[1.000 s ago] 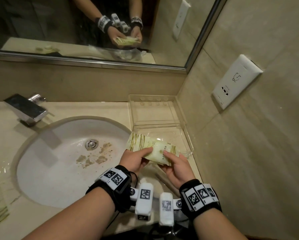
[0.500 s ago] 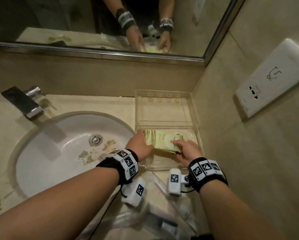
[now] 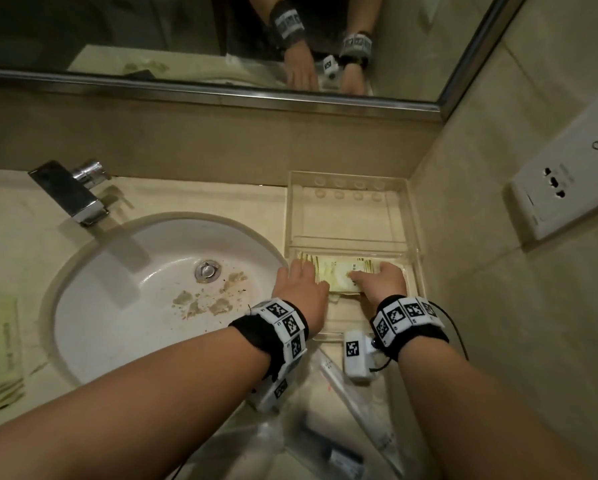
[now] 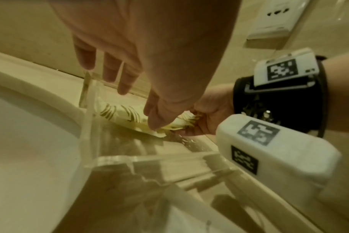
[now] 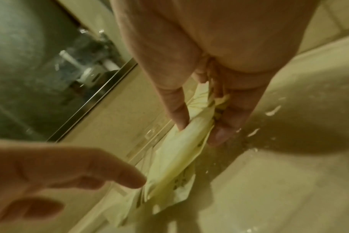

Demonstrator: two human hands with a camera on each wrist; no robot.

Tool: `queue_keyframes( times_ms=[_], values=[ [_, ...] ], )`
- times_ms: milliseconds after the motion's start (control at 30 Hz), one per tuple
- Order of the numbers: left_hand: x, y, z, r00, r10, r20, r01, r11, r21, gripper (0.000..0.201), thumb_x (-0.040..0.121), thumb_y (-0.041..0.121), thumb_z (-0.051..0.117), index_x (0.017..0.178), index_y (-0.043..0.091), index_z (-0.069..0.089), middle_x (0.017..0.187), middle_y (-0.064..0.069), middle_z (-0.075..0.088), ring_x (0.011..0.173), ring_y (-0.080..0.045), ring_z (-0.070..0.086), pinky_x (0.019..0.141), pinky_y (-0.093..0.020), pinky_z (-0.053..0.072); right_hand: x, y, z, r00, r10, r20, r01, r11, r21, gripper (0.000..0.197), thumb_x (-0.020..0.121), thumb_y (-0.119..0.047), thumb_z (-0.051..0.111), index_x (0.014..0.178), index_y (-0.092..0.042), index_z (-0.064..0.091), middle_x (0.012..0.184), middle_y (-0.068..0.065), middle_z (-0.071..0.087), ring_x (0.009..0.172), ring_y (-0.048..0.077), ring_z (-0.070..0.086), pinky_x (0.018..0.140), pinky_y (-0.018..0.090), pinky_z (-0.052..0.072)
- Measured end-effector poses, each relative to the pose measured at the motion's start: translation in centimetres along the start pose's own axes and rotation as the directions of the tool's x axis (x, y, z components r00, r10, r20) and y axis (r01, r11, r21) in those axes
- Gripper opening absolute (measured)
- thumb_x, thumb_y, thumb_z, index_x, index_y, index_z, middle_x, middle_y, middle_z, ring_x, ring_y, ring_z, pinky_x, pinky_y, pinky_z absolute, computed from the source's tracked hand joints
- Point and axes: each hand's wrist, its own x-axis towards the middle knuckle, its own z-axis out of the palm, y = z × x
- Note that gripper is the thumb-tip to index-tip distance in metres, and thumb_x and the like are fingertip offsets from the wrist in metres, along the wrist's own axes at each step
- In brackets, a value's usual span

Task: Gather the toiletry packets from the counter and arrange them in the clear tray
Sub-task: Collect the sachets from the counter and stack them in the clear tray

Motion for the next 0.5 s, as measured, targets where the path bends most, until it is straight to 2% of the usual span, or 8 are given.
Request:
queue_keyframes(
  times_ms=[33,100,167,267,400,500],
  values=[
    [0.0,0.1,0.1,1.0,0.027,-0.008,-0.027,0.999,0.021,0.042,0.084,0.019,0.054,0.126,0.019,0.053,0.139,-0.018,0.036,0.129,-0.038,0.027,0.104,-0.048,0.026,-0.2,-0.1,-0.1,0.999,-0.038,-0.032,0.035,0.995,-0.097,0.071,0.075,-0.025,0.077,0.136,-0.006,0.045,0.133,0.013,0.055,0.119,0.031,0.055,0.097,0.034,0.044],
    [0.0,0.2,0.4,0.998,0.051,0.024,-0.052,0.998,0.045,0.039,0.086,0.019,0.053,0.125,0.02,0.055,0.132,-0.014,0.04,0.124,-0.037,0.033,0.103,-0.047,0.029,-0.3,0.0,-0.4,0.99,-0.128,-0.054,0.114,0.97,-0.213,0.064,0.08,-0.021,0.073,0.135,-0.009,0.043,0.132,0.014,0.053,0.119,0.031,0.052,0.088,0.031,0.042],
    [0.1,0.1,0.7,0.996,0.049,0.068,-0.053,0.997,0.062,0.036,0.086,0.017,0.054,0.122,0.018,0.058,0.133,-0.014,0.039,0.125,-0.037,0.032,0.104,-0.048,0.03,-0.4,0.2,-0.2,0.968,-0.24,-0.071,0.203,0.919,-0.338,0.061,0.08,-0.022,0.071,0.133,-0.014,0.04,0.133,0.012,0.048,0.119,0.031,0.048,0.088,0.036,0.044],
    [0.5,0.0,0.8,0.994,0.05,0.094,-0.058,0.995,0.08,0.036,0.085,0.018,0.057,0.121,0.018,0.061,0.141,-0.014,0.032,0.13,-0.036,0.028,0.105,-0.049,0.028,-1.0,0.6,0.0,0.927,-0.375,-0.02,0.312,0.799,-0.515,0.051,0.081,-0.027,0.067,0.126,-0.017,0.045,0.135,0.007,0.039,0.121,0.028,0.038,0.092,0.041,0.045],
    [0.9,-0.1,0.9,0.995,0.055,0.085,-0.06,0.996,0.063,0.041,0.087,0.02,0.054,0.128,0.024,0.057,0.147,-0.014,0.025,0.13,-0.035,0.028,0.105,-0.047,0.027,-1.5,1.0,0.5,0.898,-0.418,0.136,0.416,0.707,-0.572,0.042,0.078,-0.031,0.072,0.114,-0.018,0.055,0.131,0.003,0.041,0.123,0.024,0.036,0.095,0.043,0.045],
    [1.1,0.0,1.0,0.998,0.043,0.056,-0.047,0.997,0.066,0.045,0.086,0.021,0.055,0.13,0.026,0.052,0.149,-0.015,0.022,0.13,-0.036,0.029,0.106,-0.05,0.025,-1.1,1.1,0.6,0.866,-0.478,0.149,0.477,0.698,-0.534,0.038,0.077,-0.027,0.074,0.11,-0.017,0.057,0.125,0.0,0.045,0.119,0.021,0.038,0.095,0.037,0.045]
  ],
)
